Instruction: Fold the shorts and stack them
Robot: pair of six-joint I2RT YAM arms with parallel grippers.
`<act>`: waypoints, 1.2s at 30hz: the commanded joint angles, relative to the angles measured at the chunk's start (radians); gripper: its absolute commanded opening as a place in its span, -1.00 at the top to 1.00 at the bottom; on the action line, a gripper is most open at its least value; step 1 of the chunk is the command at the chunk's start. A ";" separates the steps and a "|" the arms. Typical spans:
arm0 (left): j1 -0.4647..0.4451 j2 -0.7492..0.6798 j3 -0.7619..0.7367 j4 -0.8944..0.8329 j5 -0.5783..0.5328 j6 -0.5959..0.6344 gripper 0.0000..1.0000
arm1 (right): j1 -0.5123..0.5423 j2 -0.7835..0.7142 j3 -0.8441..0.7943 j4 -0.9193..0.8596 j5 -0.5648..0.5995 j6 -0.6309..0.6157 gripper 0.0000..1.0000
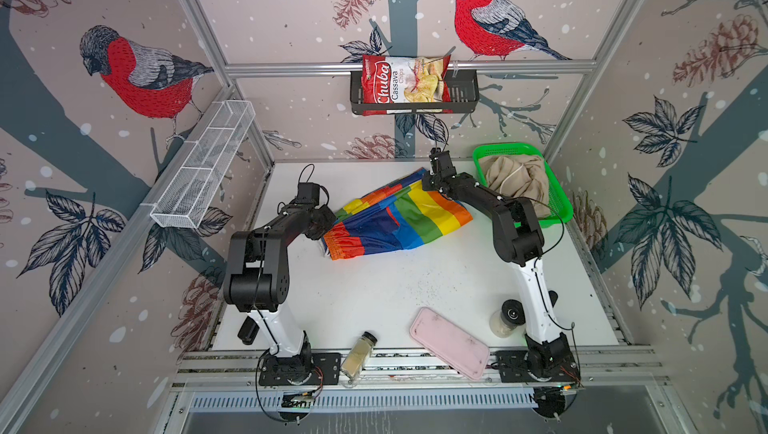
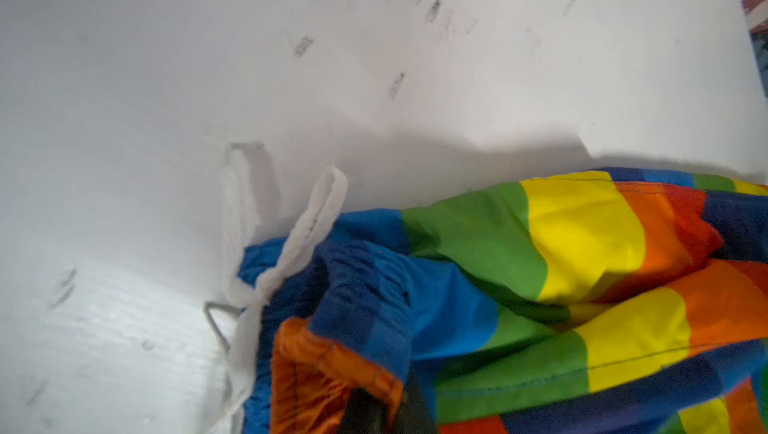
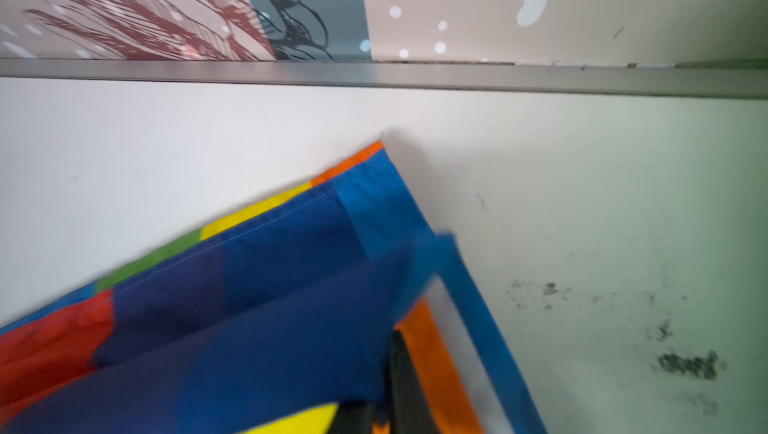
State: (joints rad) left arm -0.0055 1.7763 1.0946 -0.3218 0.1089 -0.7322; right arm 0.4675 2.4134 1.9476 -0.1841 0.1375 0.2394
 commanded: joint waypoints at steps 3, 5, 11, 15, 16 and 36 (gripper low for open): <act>0.009 -0.003 0.019 -0.060 -0.092 -0.006 0.25 | -0.007 0.018 0.057 0.034 0.062 -0.004 0.10; 0.009 -0.024 0.030 -0.063 -0.085 -0.010 0.04 | -0.007 0.004 0.090 0.000 0.067 -0.017 -0.03; 0.009 -0.142 0.079 -0.092 -0.101 -0.018 -0.35 | 0.007 -0.167 -0.004 -0.022 0.095 -0.022 -0.18; 0.004 -0.257 0.057 -0.074 -0.110 -0.016 -0.37 | 0.008 -0.304 -0.144 -0.065 0.074 0.032 -0.20; -0.006 -0.287 0.047 -0.068 -0.122 -0.013 -0.37 | 0.008 -0.335 -0.183 -0.090 0.060 0.051 -0.20; -0.447 -0.113 -0.046 0.115 -0.059 0.035 -0.14 | -0.135 -0.549 -0.758 0.068 -0.423 0.273 -0.17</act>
State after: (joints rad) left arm -0.4416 1.6451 1.0611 -0.2676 0.0277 -0.6991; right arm 0.3374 1.8420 1.1763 -0.1844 -0.1795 0.4747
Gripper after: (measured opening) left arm 0.572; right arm 0.595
